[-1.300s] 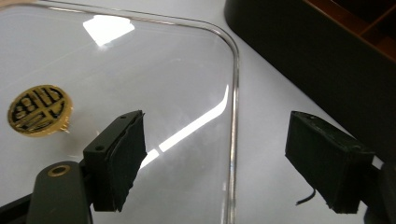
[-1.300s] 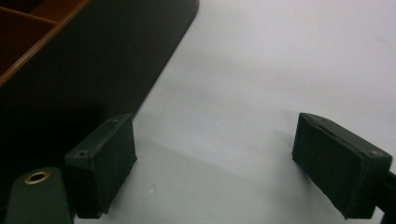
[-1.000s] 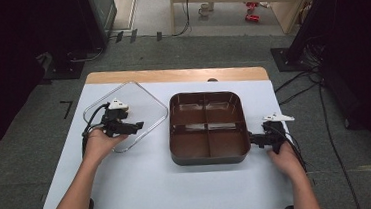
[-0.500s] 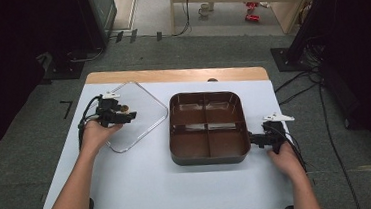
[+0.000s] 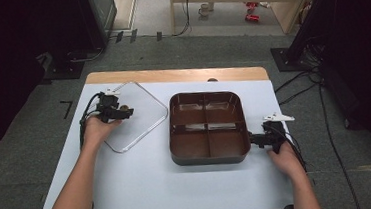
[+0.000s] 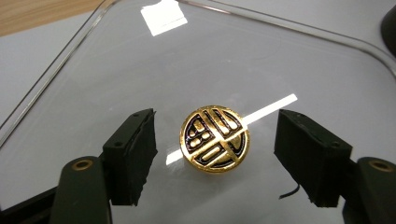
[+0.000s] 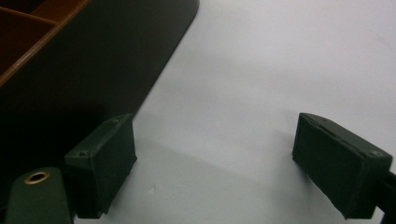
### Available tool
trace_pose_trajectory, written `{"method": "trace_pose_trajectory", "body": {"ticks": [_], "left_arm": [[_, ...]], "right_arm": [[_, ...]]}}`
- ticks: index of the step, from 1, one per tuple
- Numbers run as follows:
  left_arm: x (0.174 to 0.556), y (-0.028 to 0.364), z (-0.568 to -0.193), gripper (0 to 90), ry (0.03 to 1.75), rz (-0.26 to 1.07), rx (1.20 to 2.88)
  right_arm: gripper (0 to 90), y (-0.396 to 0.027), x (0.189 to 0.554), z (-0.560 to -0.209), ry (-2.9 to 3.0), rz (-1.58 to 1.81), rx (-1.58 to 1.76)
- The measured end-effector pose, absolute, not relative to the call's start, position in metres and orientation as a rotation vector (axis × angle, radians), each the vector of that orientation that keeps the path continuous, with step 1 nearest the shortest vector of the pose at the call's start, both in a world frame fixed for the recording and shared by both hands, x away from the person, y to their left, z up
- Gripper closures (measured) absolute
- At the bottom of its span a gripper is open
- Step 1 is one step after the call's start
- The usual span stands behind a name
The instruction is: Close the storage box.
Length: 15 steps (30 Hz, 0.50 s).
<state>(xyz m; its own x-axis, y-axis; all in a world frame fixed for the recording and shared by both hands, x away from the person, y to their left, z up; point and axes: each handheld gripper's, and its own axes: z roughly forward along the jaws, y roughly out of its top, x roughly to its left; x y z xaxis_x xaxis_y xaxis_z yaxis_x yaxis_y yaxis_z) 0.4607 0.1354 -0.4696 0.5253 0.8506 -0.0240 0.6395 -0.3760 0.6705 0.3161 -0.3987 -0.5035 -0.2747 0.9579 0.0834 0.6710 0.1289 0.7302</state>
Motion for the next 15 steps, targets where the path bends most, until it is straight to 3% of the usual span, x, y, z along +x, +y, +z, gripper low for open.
{"method": "trace_pose_trajectory", "body": {"ticks": [8, 11, 15], "left_arm": [[0.4661, 0.1348, -0.4767, 46.3, 1.234, 0.454, 2.099], [0.4646, 0.1351, -0.4769, 57.7, 1.216, 0.427, 2.086], [0.4639, 0.1330, -0.4759, 59.0, 1.220, 0.444, 2.103]], "right_arm": [[12.6, -0.3992, 0.3163, -0.5035, 2.008, 0.955, 1.570], [12.6, -0.3992, 0.3162, -0.5035, 2.008, 0.956, 1.571], [12.6, -0.3992, 0.3162, -0.5035, 2.008, 0.956, 1.571]]}}
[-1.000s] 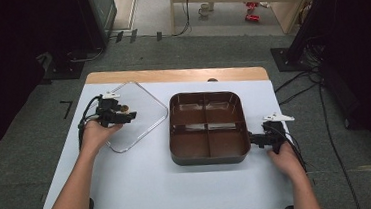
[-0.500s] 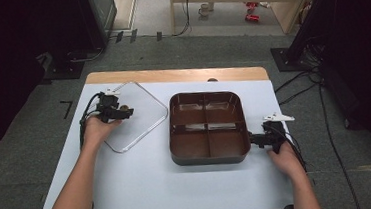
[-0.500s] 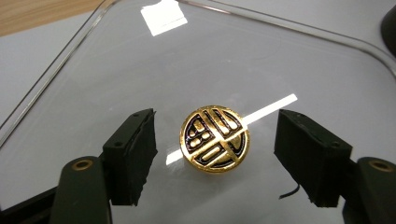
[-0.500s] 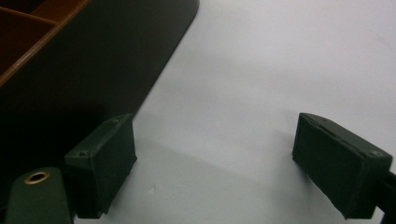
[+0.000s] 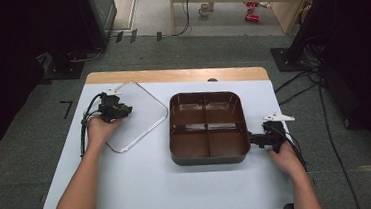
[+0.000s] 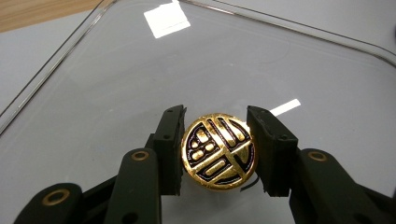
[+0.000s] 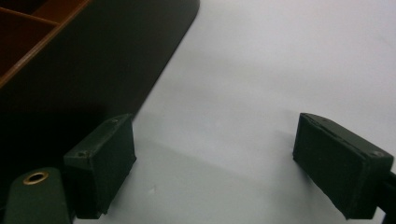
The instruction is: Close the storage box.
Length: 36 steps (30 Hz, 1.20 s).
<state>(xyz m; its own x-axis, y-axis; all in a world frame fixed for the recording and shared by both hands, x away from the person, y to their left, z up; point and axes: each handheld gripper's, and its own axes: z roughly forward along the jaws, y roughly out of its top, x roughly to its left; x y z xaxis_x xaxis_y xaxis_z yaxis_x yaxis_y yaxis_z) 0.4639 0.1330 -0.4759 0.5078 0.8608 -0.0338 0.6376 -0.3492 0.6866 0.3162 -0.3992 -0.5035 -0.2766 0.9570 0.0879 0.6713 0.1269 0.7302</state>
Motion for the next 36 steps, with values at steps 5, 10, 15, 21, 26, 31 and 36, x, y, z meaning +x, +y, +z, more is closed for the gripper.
{"method": "trace_pose_trajectory", "body": {"ticks": [5, 10, 15, 21, 26, 31, 36], "left_arm": [[0.465, 0.134, -0.474, 59.3, 1.227, 0.422, 2.108], [0.465, 0.136, -0.468, 59.5, 1.222, 0.411, 2.123], [0.462, 0.138, -0.450, 59.5, 1.192, 0.405, 2.077], [0.452, 0.135, -0.427, 59.5, 1.136, 0.414, 2.043], [0.445, 0.132, -0.413, 59.5, 1.090, 0.422, 2.022], [0.442, 0.126, -0.408, 59.5, 1.071, 0.424, 2.054], [0.435, 0.117, -0.396, 59.6, 1.016, 0.410, 2.068]], "right_arm": [[12.6, -0.399, 0.316, -0.504, 2.008, 0.956, 1.571], [12.5, -0.399, 0.316, -0.503, 2.008, 0.957, 1.571], [12.6, -0.399, 0.316, -0.503, 2.008, 0.957, 1.571], [12.6, -0.399, 0.316, -0.504, 2.008, 0.957, 1.571], [12.7, -0.399, 0.316, -0.503, 2.007, 0.958, 1.573], [12.3, -0.400, 0.316, -0.504, 2.008, 0.964, 1.572], [11.6, -0.401, 0.317, -0.503, 2.010, 0.980, 1.579]]}}
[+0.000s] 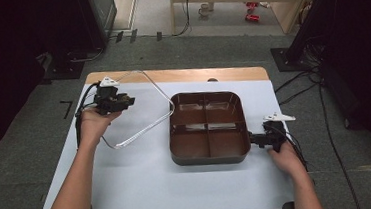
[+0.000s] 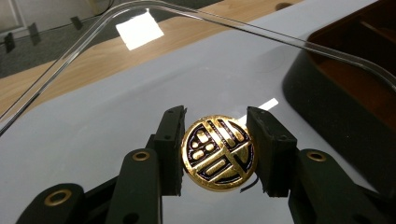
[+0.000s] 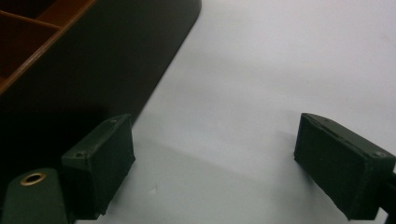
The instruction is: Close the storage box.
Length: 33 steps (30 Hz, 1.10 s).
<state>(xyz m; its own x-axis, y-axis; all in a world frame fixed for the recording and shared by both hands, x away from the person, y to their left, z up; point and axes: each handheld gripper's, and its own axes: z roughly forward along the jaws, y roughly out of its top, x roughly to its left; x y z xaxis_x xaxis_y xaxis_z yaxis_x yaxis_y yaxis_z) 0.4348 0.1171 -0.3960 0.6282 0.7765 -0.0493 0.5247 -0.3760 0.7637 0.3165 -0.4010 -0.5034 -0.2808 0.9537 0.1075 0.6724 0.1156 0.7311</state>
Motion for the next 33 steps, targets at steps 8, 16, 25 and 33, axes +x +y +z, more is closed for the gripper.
{"method": "trace_pose_trajectory", "body": {"ticks": [8, 16, 25, 33], "left_arm": [[0.417, 0.086, -0.374, 59.5, 0.867, 0.378, 2.110], [0.409, 0.038, -0.368, 59.5, 0.705, 0.301, 2.149], [0.402, -0.004, -0.374, 59.5, 0.569, 0.224, 2.192], [0.397, -0.037, -0.387, 59.5, 0.471, 0.158, 2.232]], "right_arm": [[10.3, -0.401, 0.317, -0.503, 2.018, 0.986, 1.579], [10.3, -0.401, 0.317, -0.503, 2.017, 0.988, 1.582], [10.3, -0.401, 0.317, -0.503, 2.017, 0.988, 1.582], [10.3, -0.401, 0.317, -0.503, 2.016, 0.988, 1.581]]}}
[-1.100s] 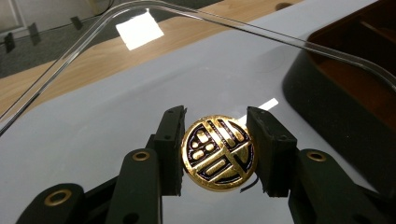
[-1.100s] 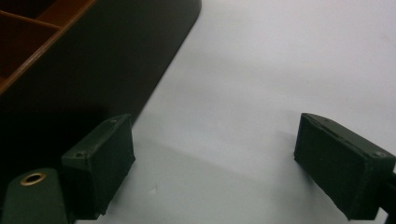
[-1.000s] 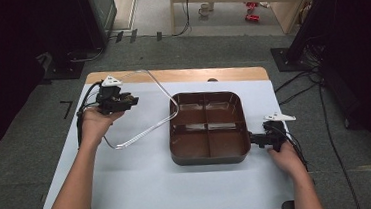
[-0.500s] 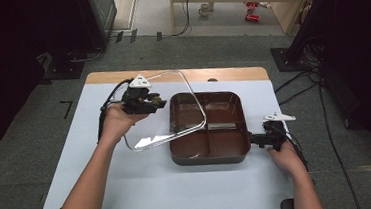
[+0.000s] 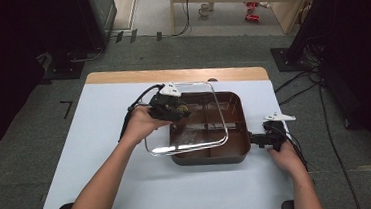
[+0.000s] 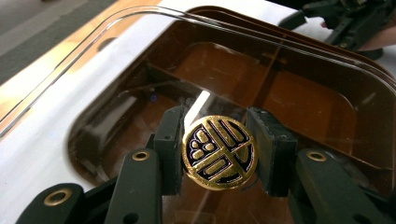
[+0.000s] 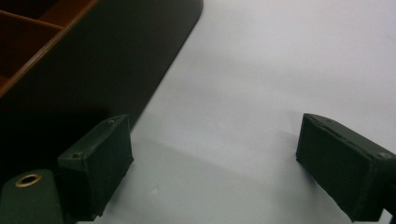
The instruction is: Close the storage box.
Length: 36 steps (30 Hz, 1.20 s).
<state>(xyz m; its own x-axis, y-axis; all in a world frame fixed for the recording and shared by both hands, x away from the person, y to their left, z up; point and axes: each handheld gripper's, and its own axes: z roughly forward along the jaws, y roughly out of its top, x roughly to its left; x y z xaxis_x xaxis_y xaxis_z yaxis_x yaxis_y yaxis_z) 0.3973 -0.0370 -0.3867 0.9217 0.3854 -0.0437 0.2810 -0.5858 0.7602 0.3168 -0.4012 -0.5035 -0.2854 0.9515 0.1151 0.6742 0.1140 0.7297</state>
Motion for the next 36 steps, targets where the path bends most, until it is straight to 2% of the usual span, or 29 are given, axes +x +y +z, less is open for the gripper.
{"method": "trace_pose_trajectory", "body": {"ticks": [16, 36], "left_arm": [[0.396, -0.098, -0.413, 59.5, 0.383, 0.083, 2.282], [0.404, -0.109, -0.424, 59.5, 0.335, 0.067, 2.280]], "right_arm": [[10.4, -0.401, 0.317, -0.503, 2.017, 0.986, 1.578], [10.4, -0.401, 0.317, -0.503, 2.018, 0.986, 1.579]]}}
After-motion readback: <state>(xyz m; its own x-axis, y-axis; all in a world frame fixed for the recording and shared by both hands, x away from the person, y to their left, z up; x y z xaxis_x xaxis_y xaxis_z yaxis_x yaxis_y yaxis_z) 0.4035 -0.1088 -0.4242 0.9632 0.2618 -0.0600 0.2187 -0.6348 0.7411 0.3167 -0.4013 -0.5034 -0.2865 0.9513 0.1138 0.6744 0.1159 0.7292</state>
